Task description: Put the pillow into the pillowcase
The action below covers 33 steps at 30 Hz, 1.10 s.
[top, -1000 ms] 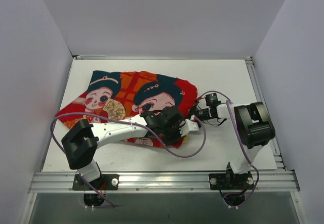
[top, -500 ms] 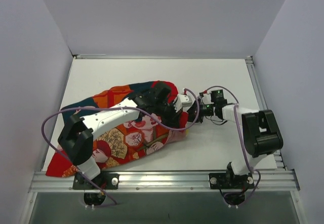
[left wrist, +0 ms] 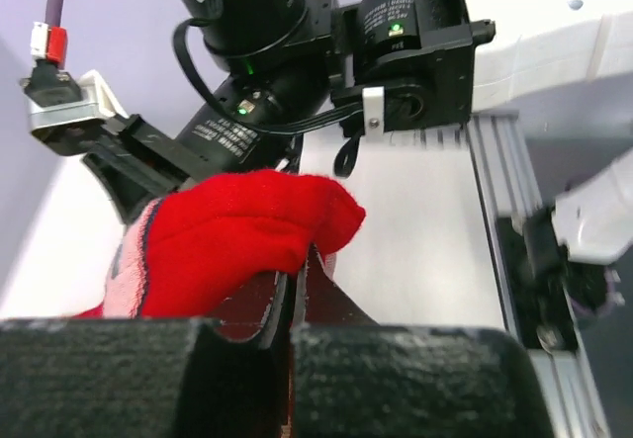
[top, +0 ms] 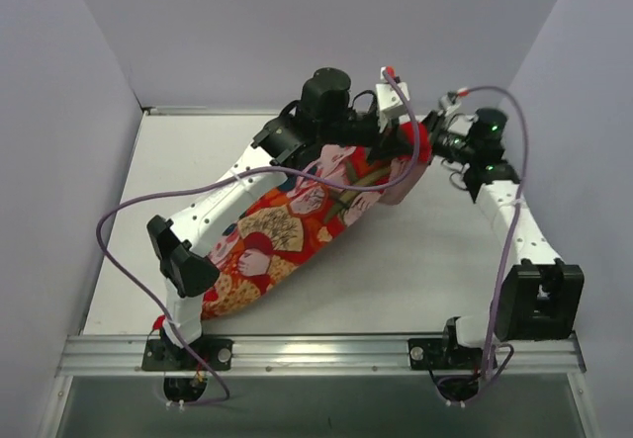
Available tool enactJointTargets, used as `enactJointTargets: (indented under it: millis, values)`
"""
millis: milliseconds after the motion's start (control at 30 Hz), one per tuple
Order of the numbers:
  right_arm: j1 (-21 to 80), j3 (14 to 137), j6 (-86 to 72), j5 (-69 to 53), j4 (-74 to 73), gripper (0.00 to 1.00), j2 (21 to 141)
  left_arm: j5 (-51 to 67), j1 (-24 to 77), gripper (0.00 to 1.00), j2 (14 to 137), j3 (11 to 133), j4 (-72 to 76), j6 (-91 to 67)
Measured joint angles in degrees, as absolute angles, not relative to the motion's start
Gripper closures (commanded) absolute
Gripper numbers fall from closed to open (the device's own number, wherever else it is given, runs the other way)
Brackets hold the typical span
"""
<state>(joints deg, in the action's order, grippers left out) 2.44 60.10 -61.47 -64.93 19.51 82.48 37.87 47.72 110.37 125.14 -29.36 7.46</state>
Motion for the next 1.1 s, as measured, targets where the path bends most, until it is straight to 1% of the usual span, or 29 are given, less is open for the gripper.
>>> enactJointTargets:
  millis: [67,133,233,333,400,433,467,533,600,667,700,733,767,800,833,867,900,933,967,1000,1033,1100]
  values:
    - [-1.0,66.8,-58.9,-64.8,14.3,1.0,79.6,37.5,50.2,1.0,110.8,127.2,-23.1,6.9]
    - [-4.8,74.1,-56.4,-64.7,9.6,1.0,77.0,36.4,53.7,1.0,110.8,127.5,-13.7,6.2]
    - [-8.1,88.5,-51.4,-64.2,1.1,1.0,75.2,34.2,58.6,1.0,111.9,129.9,-2.5,6.0]
    - [-7.1,101.6,-45.0,-61.9,-5.7,1.0,73.8,31.5,61.8,1.0,113.2,133.1,6.5,5.5]
    - [-4.0,108.3,-38.9,-59.4,-10.2,1.0,73.4,29.3,62.8,1.0,112.5,132.9,11.5,5.1]
    - [-1.9,110.5,-36.0,-57.5,-11.9,1.0,73.3,28.9,63.1,1.0,111.1,130.6,13.7,4.8]
    - [0.8,111.4,-32.9,-55.9,-13.3,1.0,73.3,27.8,63.4,1.0,108.0,125.4,15.7,5.2]
    - [6.8,109.3,-27.3,-53.2,-16.0,1.0,73.3,26.2,63.1,1.0,100.3,112.5,18.5,5.9]
    - [13.5,104.1,-21.8,-51.0,-18.1,1.0,73.4,24.1,61.4,1.0,90.5,96.2,20.3,7.4]
    - [19.6,98.7,-16.3,-48.7,-20.5,1.0,75.4,21.8,57.8,1.0,81.4,81.6,18.7,8.8]
    - [22.5,96.3,-13.8,-47.2,-21.0,1.0,77.4,20.4,55.8,0.88,77.1,74.7,17.2,9.5]
    - [25.6,93.4,-11.0,-45.7,-21.3,1.0,80.9,19.0,53.8,0.74,73.2,68.8,14.5,10.2]
    - [28.1,91.7,-9.1,-45.1,-21.5,0.88,84.3,17.5,51.9,0.6,69.7,63.8,11.3,11.0]
    - [30.4,90.6,-7.6,-44.5,-21.8,0.77,88.2,16.1,50.0,0.44,66.4,59.0,8.2,11.9]
    - [32.3,90.3,-6.2,-44.1,-22.9,0.69,92.4,14.5,48.3,0.23,63.2,55.0,3.8,12.8]
    - [33.8,90.5,-4.8,-44.3,-24.1,0.48,96.3,12.6,46.8,0.15,60.2,51.9,-0.4,13.5]
    - [34.9,90.9,-4.0,-44.4,-25.5,0.38,99.8,10.5,45.3,0.12,57.4,49.7,-4.5,13.3]
    - [35.9,91.3,-2.8,-44.4,-27.1,0.32,102.5,8.1,43.9,0.09,54.3,48.4,-9.2,13.2]
    - [36.5,91.4,-2.0,-44.4,-28.6,0.26,104.2,6.4,42.8,0.09,51.8,48.2,-12.4,13.1]
    - [36.6,91.5,-1.6,-44.3,-30.5,0.23,104.9,5.4,41.8,0.09,49.4,48.2,-14.5,12.9]
    - [36.3,92.2,-1.3,-44.3,-32.1,0.16,104.7,4.3,40.9,0.09,47.3,48.4,-15.9,12.7]
    - [34.7,95.1,-1.9,-44.3,-33.5,0.16,103.0,2.4,39.2,0.1,44.9,49.6,-18.7,11.6]
